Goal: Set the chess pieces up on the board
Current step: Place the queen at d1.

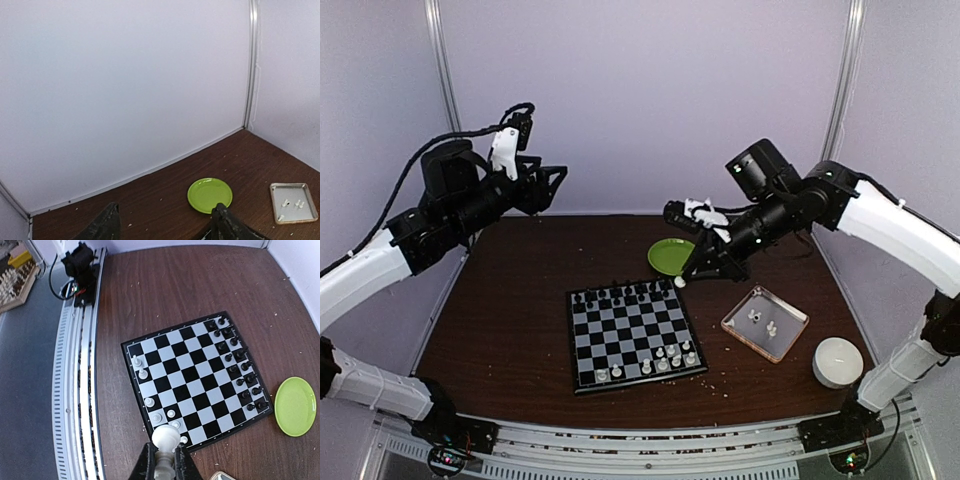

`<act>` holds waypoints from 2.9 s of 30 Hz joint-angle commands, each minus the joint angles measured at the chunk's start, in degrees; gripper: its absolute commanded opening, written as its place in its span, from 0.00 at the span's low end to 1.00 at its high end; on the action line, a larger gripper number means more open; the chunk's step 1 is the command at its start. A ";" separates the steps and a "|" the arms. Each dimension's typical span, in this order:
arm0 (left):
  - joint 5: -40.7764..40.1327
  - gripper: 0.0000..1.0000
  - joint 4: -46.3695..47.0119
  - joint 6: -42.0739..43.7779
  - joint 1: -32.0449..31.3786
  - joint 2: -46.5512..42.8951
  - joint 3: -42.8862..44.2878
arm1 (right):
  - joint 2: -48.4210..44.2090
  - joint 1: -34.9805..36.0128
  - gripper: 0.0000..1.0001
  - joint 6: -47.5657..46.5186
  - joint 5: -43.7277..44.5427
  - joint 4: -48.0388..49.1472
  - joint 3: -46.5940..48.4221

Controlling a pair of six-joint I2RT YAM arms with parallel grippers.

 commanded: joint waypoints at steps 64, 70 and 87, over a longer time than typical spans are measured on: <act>3.18 0.62 -5.77 0.08 15.49 -8.58 -6.94 | 48.43 18.47 0.02 -3.67 20.15 -13.52 25.15; 3.31 0.62 -5.80 0.05 15.53 -8.43 -6.96 | 47.96 18.45 0.14 -3.66 20.79 -13.27 24.35; 4.13 0.63 -5.51 0.44 15.56 -6.82 -7.03 | 33.44 17.84 0.36 -4.26 21.94 -15.19 22.00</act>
